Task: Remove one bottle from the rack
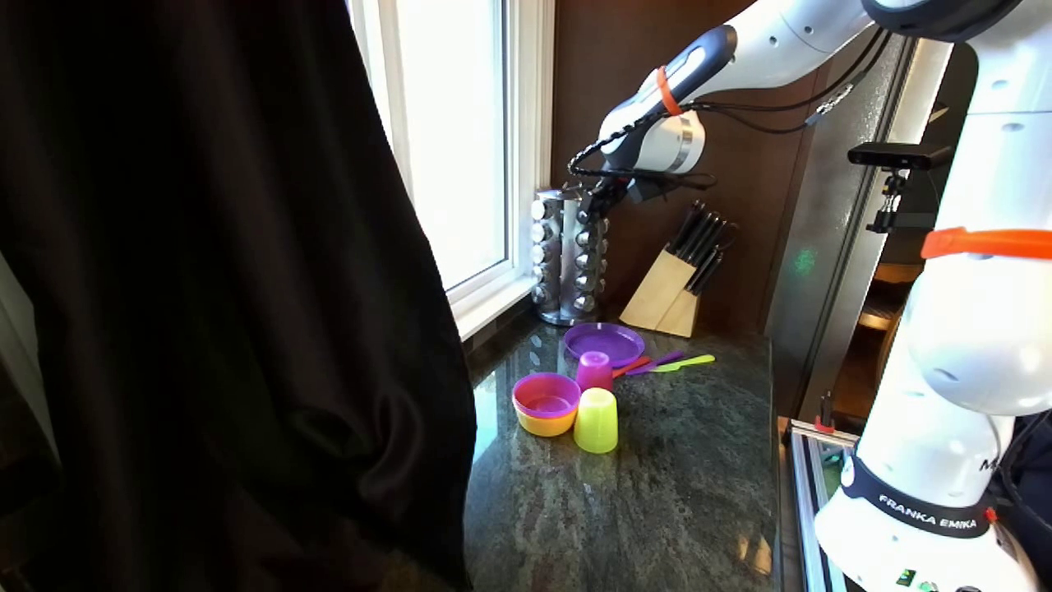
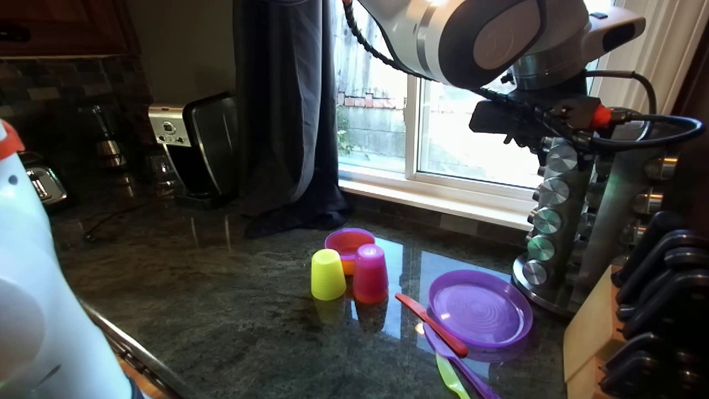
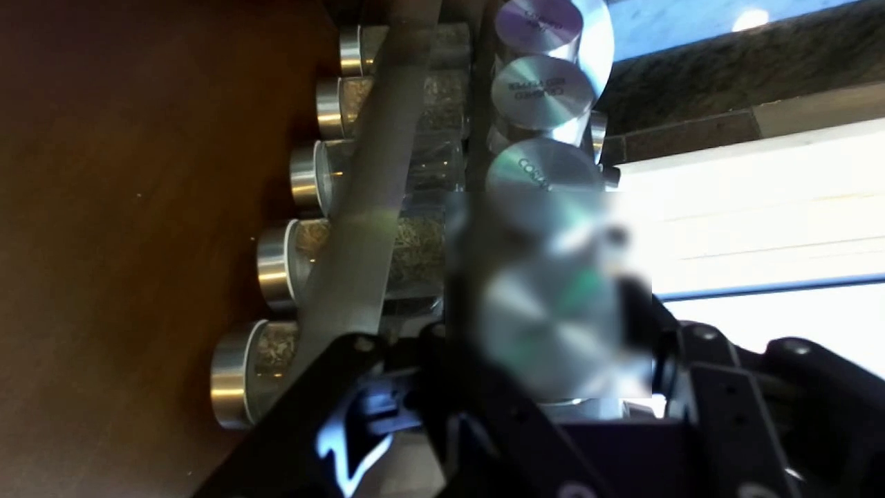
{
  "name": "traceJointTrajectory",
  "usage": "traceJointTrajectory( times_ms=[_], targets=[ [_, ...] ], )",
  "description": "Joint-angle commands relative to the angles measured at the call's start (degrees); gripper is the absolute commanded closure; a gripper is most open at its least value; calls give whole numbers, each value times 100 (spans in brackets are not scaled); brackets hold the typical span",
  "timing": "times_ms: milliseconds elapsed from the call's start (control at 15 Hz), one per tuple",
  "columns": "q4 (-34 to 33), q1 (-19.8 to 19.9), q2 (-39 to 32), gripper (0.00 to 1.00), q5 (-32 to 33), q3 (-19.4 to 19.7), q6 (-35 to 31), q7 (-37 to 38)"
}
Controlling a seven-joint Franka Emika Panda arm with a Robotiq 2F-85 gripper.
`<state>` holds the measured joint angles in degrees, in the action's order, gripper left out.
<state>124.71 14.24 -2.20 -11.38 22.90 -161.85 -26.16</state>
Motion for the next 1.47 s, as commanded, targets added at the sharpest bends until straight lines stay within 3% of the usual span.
traceJointTrajectory(
  times_ms=[0, 133, 267, 333, 400, 1000, 1400],
  targets=[
    [-117, 28, -150, 37, -372, -32, -96, -268],
    [-121, 29, -150, 42, -425, -36, -87, -344],
    [-121, 33, -134, 61, -465, -41, -36, -471],
    [-123, 34, -136, 63, -465, -38, -29, -526],
    [-114, 35, -130, 75, -469, -38, -32, -573],
    [39, 32, 68, 75, -49, 74, 259, -248],
    [122, 63, 320, 75, -217, 68, 700, -495]
  ],
)
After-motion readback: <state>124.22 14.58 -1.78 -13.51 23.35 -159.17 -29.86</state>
